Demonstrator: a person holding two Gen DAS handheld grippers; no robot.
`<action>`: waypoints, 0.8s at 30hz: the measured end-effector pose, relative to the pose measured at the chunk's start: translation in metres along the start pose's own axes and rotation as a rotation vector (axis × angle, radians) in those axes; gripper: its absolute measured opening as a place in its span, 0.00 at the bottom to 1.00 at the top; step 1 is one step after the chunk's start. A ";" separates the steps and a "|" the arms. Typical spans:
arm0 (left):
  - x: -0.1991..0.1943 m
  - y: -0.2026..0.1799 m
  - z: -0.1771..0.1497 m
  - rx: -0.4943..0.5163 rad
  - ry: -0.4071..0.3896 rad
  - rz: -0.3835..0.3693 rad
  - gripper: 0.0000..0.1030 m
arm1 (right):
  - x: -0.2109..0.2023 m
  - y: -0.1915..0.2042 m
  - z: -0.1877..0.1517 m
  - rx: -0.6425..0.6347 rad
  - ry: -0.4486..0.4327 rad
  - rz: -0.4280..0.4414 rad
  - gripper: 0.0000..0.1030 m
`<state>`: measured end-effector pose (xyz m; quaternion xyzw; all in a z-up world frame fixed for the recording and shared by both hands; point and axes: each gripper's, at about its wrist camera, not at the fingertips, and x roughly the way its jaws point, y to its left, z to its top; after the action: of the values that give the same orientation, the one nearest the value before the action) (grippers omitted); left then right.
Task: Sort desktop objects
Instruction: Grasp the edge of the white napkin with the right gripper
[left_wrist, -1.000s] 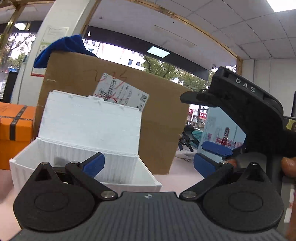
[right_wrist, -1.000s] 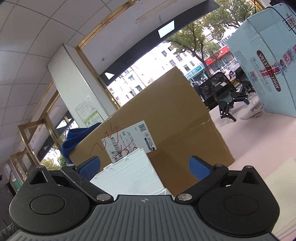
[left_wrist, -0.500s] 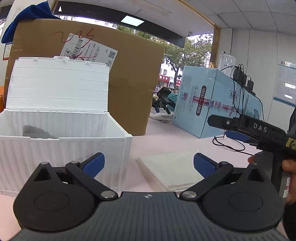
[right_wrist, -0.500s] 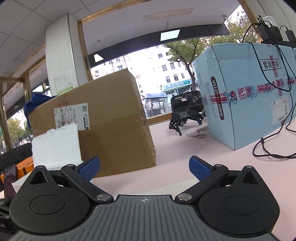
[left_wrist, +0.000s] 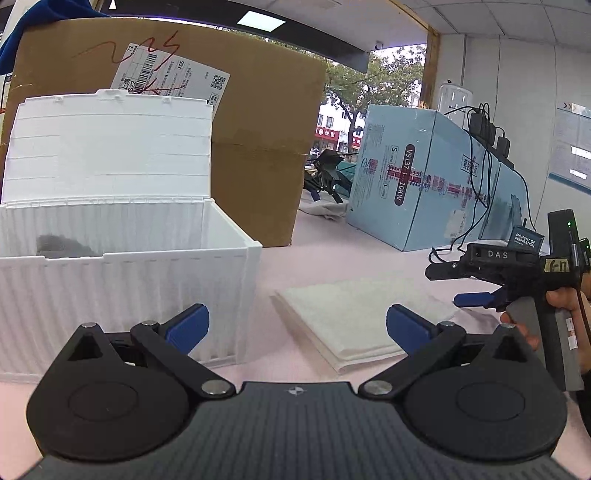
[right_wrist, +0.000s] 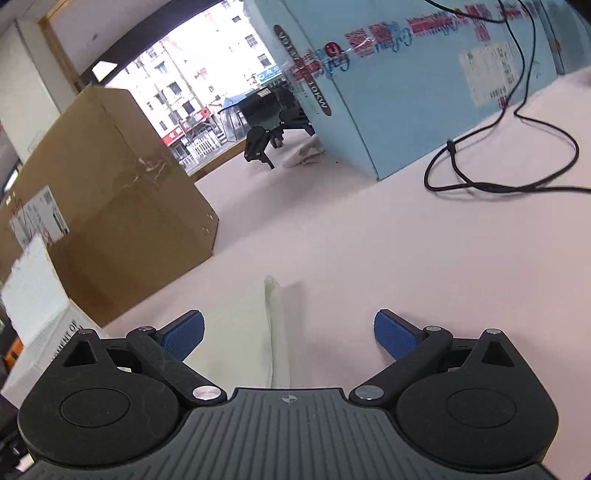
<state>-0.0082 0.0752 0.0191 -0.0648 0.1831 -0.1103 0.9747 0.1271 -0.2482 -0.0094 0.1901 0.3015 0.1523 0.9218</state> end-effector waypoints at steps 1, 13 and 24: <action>0.001 -0.001 0.000 0.004 0.004 0.003 1.00 | 0.002 0.006 -0.003 -0.044 0.002 -0.021 0.98; 0.014 -0.003 0.000 -0.003 0.081 0.043 1.00 | 0.007 0.023 -0.013 -0.182 0.013 -0.079 0.19; 0.037 -0.043 0.011 -0.062 0.166 0.170 1.00 | 0.011 0.031 -0.013 -0.229 0.022 -0.088 0.03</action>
<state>0.0215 0.0260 0.0232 -0.0697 0.2711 -0.0266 0.9597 0.1221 -0.2129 -0.0107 0.0685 0.3003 0.1472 0.9399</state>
